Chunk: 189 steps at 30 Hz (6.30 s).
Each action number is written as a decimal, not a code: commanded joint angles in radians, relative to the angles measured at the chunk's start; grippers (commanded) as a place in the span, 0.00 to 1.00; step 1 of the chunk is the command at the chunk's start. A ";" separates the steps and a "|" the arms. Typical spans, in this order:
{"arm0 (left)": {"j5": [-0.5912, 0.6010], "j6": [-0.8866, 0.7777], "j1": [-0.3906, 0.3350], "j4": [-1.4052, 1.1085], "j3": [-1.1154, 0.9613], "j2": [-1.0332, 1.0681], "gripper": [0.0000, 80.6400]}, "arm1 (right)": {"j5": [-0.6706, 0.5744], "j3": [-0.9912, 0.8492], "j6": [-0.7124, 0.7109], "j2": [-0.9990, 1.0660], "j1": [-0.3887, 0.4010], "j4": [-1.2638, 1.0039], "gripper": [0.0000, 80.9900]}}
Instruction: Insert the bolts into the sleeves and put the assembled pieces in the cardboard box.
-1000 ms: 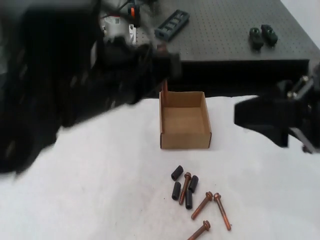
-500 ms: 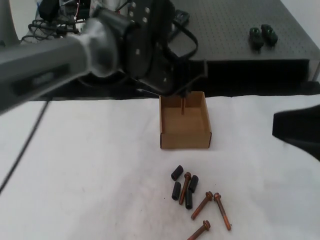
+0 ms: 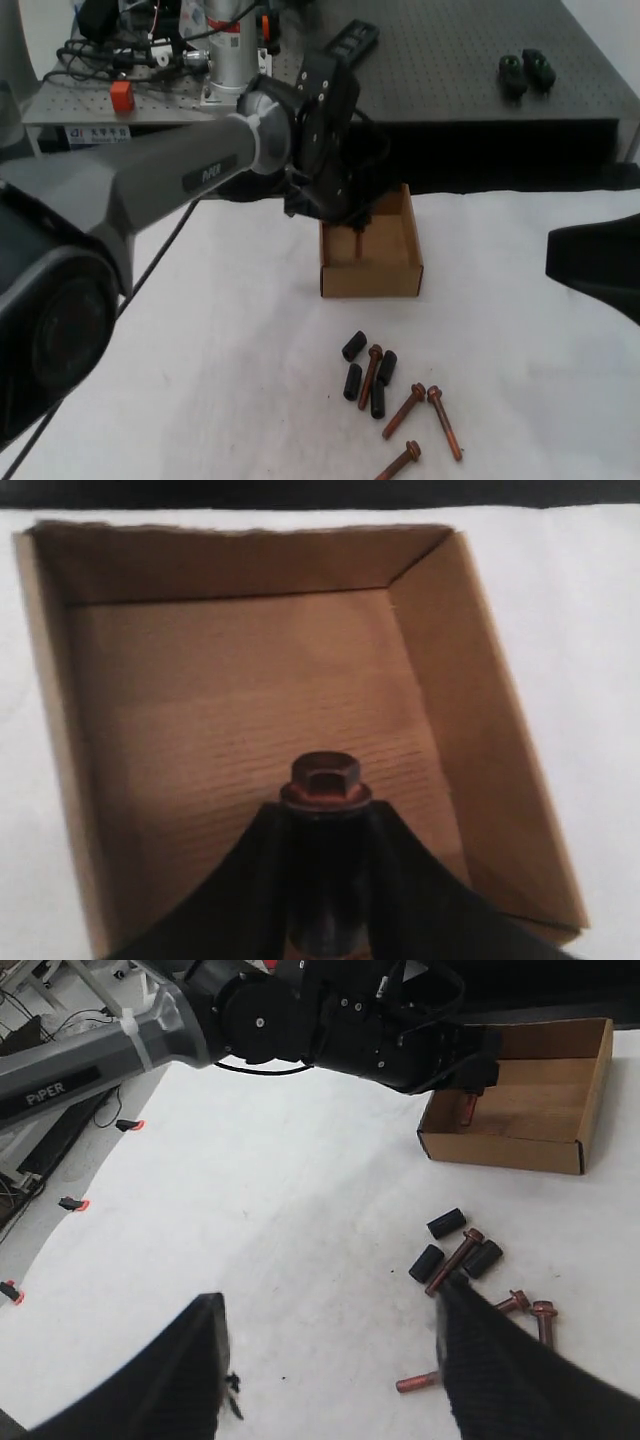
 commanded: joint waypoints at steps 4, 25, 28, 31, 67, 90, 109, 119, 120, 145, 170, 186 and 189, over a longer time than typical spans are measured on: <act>-0.006 0.003 0.005 -0.011 -0.023 0.011 0.05 | 0.001 -0.010 -0.002 -0.002 0.001 -0.002 0.55; -0.317 0.145 0.008 0.206 0.023 -0.404 0.27 | 0.128 -0.010 -0.143 0.296 0.007 0.124 0.55; -0.355 0.139 0.015 0.205 0.161 -0.562 0.27 | 0.128 -0.010 -0.145 0.463 0.007 0.116 0.55; -0.351 0.126 0.015 0.196 0.331 -0.724 0.27 | 0.138 -0.010 -0.163 0.624 0.007 0.079 0.55; -0.187 0.104 0.011 0.318 0.924 -1.499 0.28 | 0.277 -0.026 -0.297 1.167 -0.060 -0.217 0.19; 0.178 0.275 -0.037 0.219 0.902 -1.068 0.43 | 0.091 -0.026 -0.196 0.586 -0.116 0.007 0.00; -0.016 0.425 -0.143 0.317 0.234 -0.251 0.43 | 0.120 -0.023 -0.204 0.362 -0.221 0.170 0.00; -0.100 0.519 -0.126 0.366 0.028 -0.041 0.43 | 0.086 -0.023 -0.207 0.362 -0.222 0.103 0.00; -0.100 0.519 -0.122 0.370 0.025 -0.029 0.43 | 0.077 -0.023 -0.204 0.362 -0.222 0.103 0.00; -0.027 0.489 -0.112 0.525 0.025 0.029 0.01 | 0.049 -0.023 -0.172 0.362 -0.215 0.061 0.00; 0.114 0.046 -0.109 -0.191 1.001 -1.208 0.01 | -0.330 -0.023 0.043 0.368 -0.188 -0.263 0.00; 0.423 -0.028 -0.152 -0.357 1.230 -1.561 0.01 | -0.511 -0.023 0.237 0.333 0.060 -0.648 0.00; 0.483 -0.028 -0.152 -0.422 1.230 -1.526 0.01 | -0.529 -0.023 0.253 0.333 0.094 -0.646 0.00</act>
